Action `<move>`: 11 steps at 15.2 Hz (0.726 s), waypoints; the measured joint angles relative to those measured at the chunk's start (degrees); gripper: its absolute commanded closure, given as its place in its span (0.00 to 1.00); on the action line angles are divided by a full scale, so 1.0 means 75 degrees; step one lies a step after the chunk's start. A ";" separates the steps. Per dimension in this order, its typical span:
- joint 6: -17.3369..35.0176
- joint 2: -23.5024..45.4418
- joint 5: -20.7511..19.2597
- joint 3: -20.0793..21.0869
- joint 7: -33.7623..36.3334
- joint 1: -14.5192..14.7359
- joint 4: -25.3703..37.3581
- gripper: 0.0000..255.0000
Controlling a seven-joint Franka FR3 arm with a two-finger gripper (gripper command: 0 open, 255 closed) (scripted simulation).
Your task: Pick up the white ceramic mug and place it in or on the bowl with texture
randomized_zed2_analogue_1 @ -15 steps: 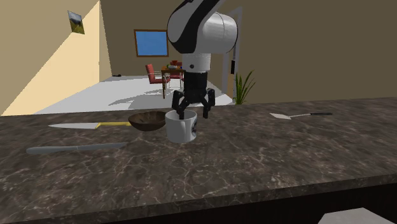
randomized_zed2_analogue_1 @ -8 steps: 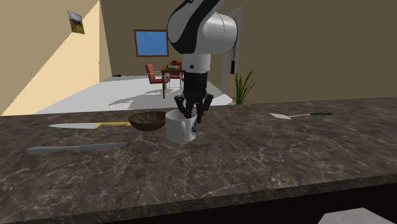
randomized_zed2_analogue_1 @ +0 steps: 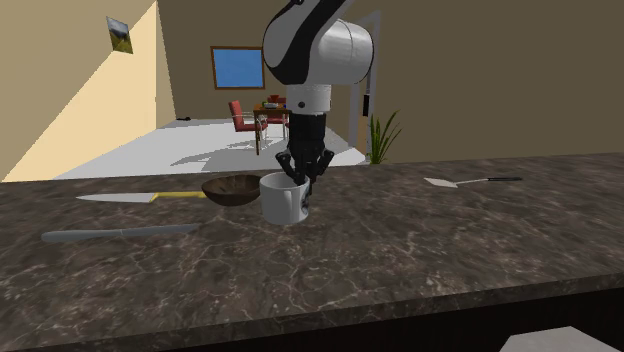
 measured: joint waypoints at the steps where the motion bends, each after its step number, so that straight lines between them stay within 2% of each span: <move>1: -0.0033 -0.0023 -0.0002 0.0001 0.0010 0.0005 0.0010 1.00; 11: -0.0880 -0.0415 -0.0037 -0.0009 0.0065 0.0004 0.0471 1.00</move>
